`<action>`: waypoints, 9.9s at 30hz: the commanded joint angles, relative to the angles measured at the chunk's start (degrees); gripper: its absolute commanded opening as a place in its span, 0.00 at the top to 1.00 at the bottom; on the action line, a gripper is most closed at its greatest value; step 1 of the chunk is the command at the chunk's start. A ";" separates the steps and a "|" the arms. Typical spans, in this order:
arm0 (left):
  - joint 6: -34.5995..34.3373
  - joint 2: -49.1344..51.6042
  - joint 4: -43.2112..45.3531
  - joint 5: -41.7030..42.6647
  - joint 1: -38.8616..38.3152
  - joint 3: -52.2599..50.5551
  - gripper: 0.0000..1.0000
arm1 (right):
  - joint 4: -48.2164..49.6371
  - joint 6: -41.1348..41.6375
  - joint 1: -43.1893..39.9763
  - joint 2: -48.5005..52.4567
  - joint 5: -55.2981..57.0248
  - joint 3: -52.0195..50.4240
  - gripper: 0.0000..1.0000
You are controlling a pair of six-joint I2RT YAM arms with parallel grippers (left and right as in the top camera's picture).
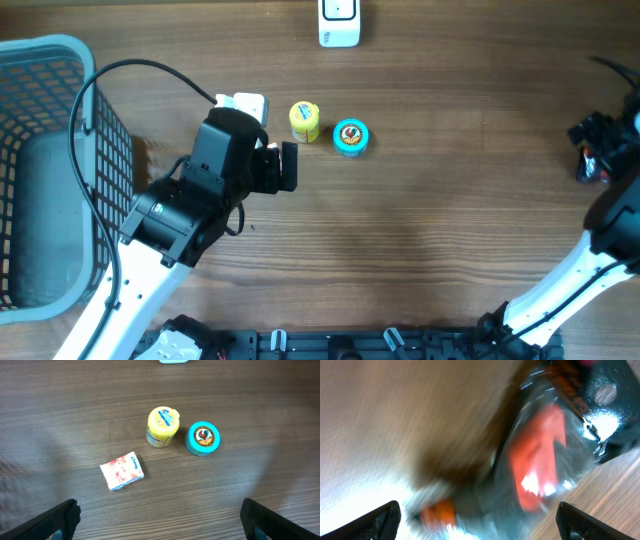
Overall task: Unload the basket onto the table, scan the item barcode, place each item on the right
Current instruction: 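Carry the wrench package right and drop it at the table's right edge, then move the right gripper down onto the teal tin, then grasp the teal tin with the right gripper and lift it, then hold the teal tin's label in front of the white scanner, then carry the teal tin to the right side of the table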
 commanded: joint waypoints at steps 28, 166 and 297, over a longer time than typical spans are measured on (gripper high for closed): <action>-1.22 -34.93 -8.92 -22.34 -0.42 0.46 0.00 | 2.51 -6.19 53.44 -17.51 -12.13 0.15 0.00; -8.07 -36.04 -19.28 -24.52 -0.39 0.28 0.00 | -12.90 -1.53 56.78 4.72 -45.70 4.44 0.68; -10.21 -17.79 -9.55 -12.22 -0.42 -3.63 0.00 | 2.69 -1.18 15.15 4.02 -2.23 7.87 0.67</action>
